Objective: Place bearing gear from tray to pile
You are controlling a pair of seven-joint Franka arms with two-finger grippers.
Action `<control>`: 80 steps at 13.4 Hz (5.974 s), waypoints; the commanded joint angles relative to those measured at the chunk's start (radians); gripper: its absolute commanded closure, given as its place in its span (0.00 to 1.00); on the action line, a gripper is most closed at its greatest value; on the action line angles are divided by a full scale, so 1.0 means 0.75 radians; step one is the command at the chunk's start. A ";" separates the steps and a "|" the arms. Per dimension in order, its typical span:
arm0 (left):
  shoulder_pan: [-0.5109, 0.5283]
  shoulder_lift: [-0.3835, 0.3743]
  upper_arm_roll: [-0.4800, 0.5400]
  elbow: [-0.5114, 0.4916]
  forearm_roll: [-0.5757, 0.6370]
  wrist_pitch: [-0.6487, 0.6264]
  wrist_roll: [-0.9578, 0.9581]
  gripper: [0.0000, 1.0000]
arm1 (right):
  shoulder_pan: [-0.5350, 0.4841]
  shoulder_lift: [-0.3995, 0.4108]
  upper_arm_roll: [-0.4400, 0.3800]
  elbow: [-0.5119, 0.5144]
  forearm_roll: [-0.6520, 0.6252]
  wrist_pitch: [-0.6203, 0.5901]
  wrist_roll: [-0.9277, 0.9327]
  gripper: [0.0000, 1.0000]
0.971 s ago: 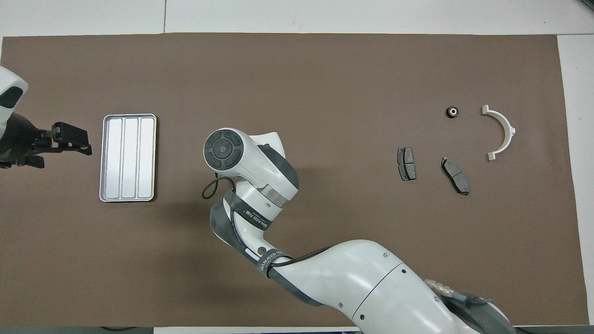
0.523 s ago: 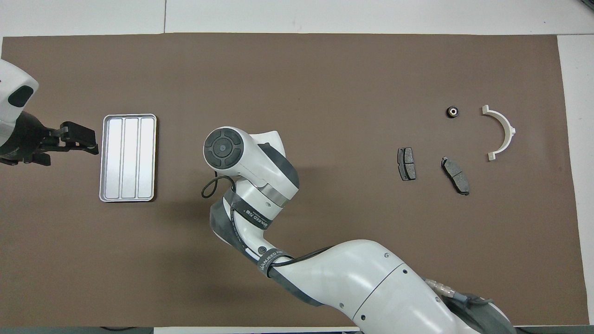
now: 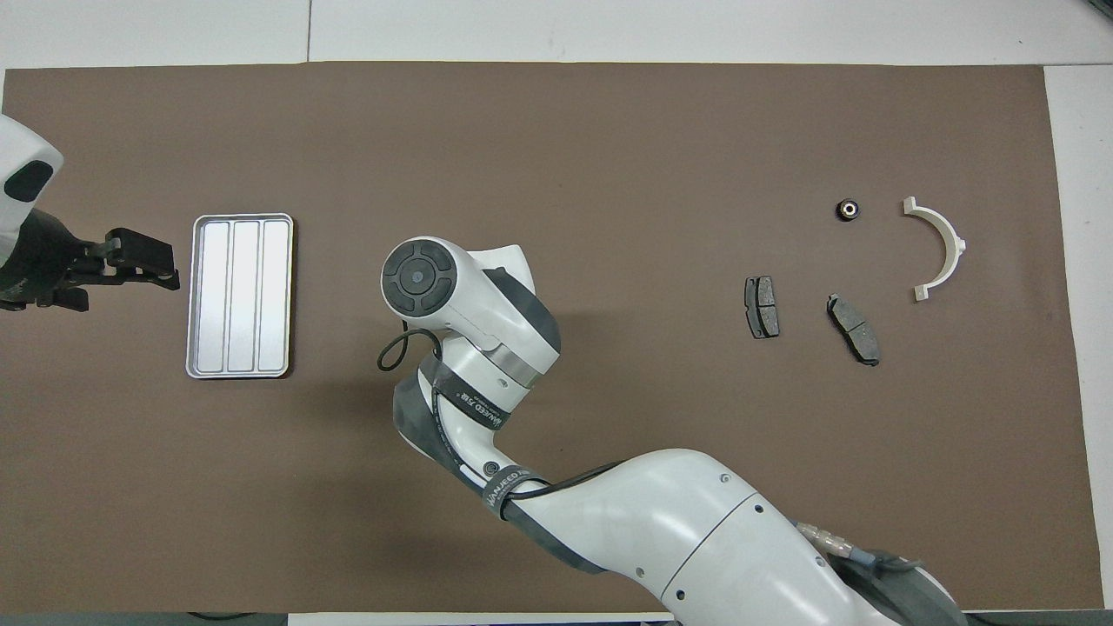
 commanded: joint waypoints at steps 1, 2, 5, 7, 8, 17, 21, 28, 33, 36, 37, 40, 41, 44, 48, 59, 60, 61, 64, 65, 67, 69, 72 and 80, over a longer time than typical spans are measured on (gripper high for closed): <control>-0.034 -0.009 0.015 0.017 0.023 -0.035 -0.005 0.00 | -0.065 -0.006 0.015 0.023 -0.033 -0.106 -0.053 1.00; -0.034 -0.007 0.015 0.017 0.023 -0.018 -0.005 0.00 | -0.128 -0.042 0.019 0.070 -0.021 -0.181 -0.175 1.00; -0.034 -0.011 0.015 0.019 0.023 -0.018 -0.003 0.00 | -0.361 -0.136 0.049 0.090 0.006 -0.321 -0.611 1.00; -0.030 -0.013 0.015 0.017 0.023 -0.022 -0.003 0.00 | -0.492 -0.171 0.052 0.088 0.012 -0.360 -0.909 1.00; -0.026 -0.015 0.015 0.017 0.023 -0.020 -0.003 0.00 | -0.558 -0.180 0.052 0.084 0.014 -0.366 -1.062 1.00; -0.030 -0.017 0.013 0.017 0.023 -0.020 -0.005 0.00 | -0.930 -0.229 0.052 -0.334 0.020 0.165 -1.737 1.00; -0.030 -0.017 0.015 0.019 0.023 -0.020 -0.003 0.00 | -0.949 -0.225 0.052 -0.398 0.022 0.235 -1.737 1.00; -0.032 -0.017 0.013 0.017 0.023 -0.020 -0.003 0.00 | -0.943 -0.229 0.052 -0.394 0.029 0.231 -1.704 0.00; -0.032 -0.017 0.015 0.017 0.023 -0.020 -0.003 0.00 | -0.935 -0.284 0.052 -0.394 0.027 0.203 -1.704 0.00; -0.032 -0.017 0.013 0.017 0.023 -0.020 -0.003 0.00 | -0.941 -0.306 0.052 -0.394 0.025 0.186 -1.716 0.00; -0.032 -0.017 0.015 0.017 0.023 -0.020 -0.003 0.00 | -0.947 -0.317 0.052 -0.394 0.025 0.178 -1.718 0.00; -0.032 -0.017 0.015 0.017 0.023 -0.020 -0.003 0.00 | -0.951 -0.368 0.052 -0.396 0.027 0.129 -1.767 0.00; -0.032 -0.017 0.013 0.019 0.023 -0.020 -0.003 0.00 | -0.951 -0.390 0.052 -0.396 0.027 0.105 -1.788 0.00; -0.032 -0.017 0.015 0.017 0.023 -0.020 -0.005 0.00 | -0.959 -0.504 0.048 -0.417 0.029 -0.004 -1.792 0.00; -0.032 -0.017 0.015 0.017 0.023 -0.020 -0.005 0.00 | -0.965 -0.805 0.045 -0.613 0.053 -0.082 -1.788 0.00; -0.032 -0.017 0.015 0.017 0.023 -0.020 -0.003 0.00 | -0.874 -1.317 -0.066 -0.697 0.176 -0.625 -1.778 0.00; -0.032 -0.017 0.015 0.017 0.023 -0.020 -0.003 0.00 | -0.829 -1.325 -0.140 -0.689 0.186 -0.672 -1.778 0.00; -0.032 -0.017 0.013 0.017 0.023 -0.020 -0.003 0.00 | -0.822 -1.331 -0.179 -0.683 0.233 -0.707 -1.778 0.00; -0.032 -0.017 0.015 0.017 0.023 -0.020 -0.005 0.00 | -0.889 -1.311 -0.151 -0.683 0.295 -0.706 -1.778 0.00; -0.032 -0.017 0.013 0.017 0.023 -0.020 -0.003 0.00 | -0.948 -1.301 -0.086 -0.683 0.288 -0.704 -1.778 0.00; -0.032 -0.017 0.013 0.017 0.023 -0.020 -0.003 0.00 | -1.067 -1.294 0.037 -0.685 0.278 -0.685 -1.778 0.00; -0.032 -0.017 0.013 0.017 0.023 -0.020 -0.005 0.00 | -1.062 -1.280 0.050 -0.681 0.237 -0.683 -1.778 0.00; -0.032 -0.017 0.015 0.019 0.023 -0.020 -0.003 0.00 | -1.055 -1.274 0.050 -0.683 0.235 -0.675 -1.774 0.00; -0.032 -0.017 0.013 0.019 0.023 -0.020 -0.003 0.00 | -1.051 -1.213 0.045 -0.628 0.221 -0.628 -1.784 0.00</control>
